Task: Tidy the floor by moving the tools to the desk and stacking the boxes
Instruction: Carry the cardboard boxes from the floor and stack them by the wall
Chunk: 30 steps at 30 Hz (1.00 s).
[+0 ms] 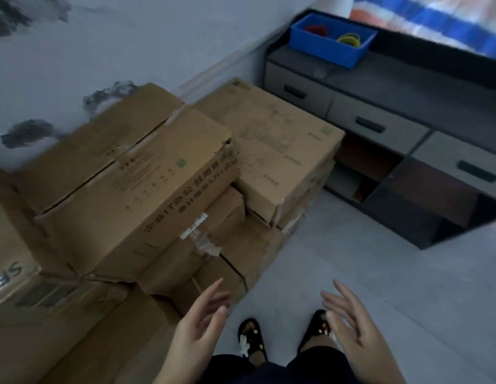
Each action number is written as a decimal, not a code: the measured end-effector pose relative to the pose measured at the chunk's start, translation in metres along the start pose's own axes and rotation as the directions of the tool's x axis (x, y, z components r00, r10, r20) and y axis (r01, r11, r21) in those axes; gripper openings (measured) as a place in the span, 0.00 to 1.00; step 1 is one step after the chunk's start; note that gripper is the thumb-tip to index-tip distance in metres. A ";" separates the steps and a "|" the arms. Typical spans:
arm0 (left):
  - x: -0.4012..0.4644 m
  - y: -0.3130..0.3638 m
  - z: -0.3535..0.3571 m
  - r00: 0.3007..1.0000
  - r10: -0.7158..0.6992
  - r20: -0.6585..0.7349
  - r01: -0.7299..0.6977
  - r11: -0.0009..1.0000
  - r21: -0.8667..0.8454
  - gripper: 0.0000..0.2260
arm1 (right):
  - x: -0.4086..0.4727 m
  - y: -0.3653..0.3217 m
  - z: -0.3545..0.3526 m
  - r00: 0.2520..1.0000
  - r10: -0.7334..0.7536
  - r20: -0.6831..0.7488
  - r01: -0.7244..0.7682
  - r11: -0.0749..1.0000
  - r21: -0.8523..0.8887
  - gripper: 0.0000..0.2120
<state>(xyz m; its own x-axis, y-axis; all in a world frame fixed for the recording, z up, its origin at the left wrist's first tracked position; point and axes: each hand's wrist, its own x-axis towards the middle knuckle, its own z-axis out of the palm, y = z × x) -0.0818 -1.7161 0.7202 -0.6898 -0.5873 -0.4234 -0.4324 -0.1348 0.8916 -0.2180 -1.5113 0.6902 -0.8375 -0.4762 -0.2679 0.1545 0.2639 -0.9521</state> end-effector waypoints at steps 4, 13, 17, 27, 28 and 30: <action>-0.010 -0.002 0.014 0.991 0.025 0.131 -0.029 0.999 0.034 0.15 | -0.036 0.006 -0.011 0.989 -0.016 -0.149 0.022 0.999 0.043 0.22; -0.067 -0.018 0.080 0.892 0.103 0.439 -0.185 0.971 0.149 0.17 | -0.169 0.050 -0.062 0.900 0.061 -0.432 -0.050 0.998 0.035 0.21; -0.120 -0.044 0.139 0.754 0.077 0.653 -0.280 0.936 0.213 0.17 | -0.273 0.077 -0.086 0.745 0.156 -0.649 -0.076 0.986 0.149 0.18; -0.251 -0.092 0.273 0.284 -0.017 0.959 -0.565 0.805 0.182 0.16 | -0.476 0.139 -0.103 0.173 0.396 -0.902 -0.055 0.918 0.392 0.20; -0.260 -0.094 0.286 0.233 -0.026 0.972 -0.591 0.790 0.162 0.17 | -0.485 0.143 -0.104 0.131 0.409 -0.903 -0.039 0.912 0.408 0.20; -0.273 -0.096 0.306 0.162 -0.063 0.985 -0.616 0.773 0.151 0.20 | -0.497 0.147 -0.107 0.064 0.439 -0.896 -0.006 0.898 0.440 0.20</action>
<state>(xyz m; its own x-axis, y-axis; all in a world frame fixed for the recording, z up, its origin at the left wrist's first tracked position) -0.0300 -1.2983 0.7004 -0.6558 0.6997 -0.2834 0.0027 0.3776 0.9260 0.1646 -1.1464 0.6986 -0.4555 0.8369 -0.3035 0.3741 -0.1295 -0.9183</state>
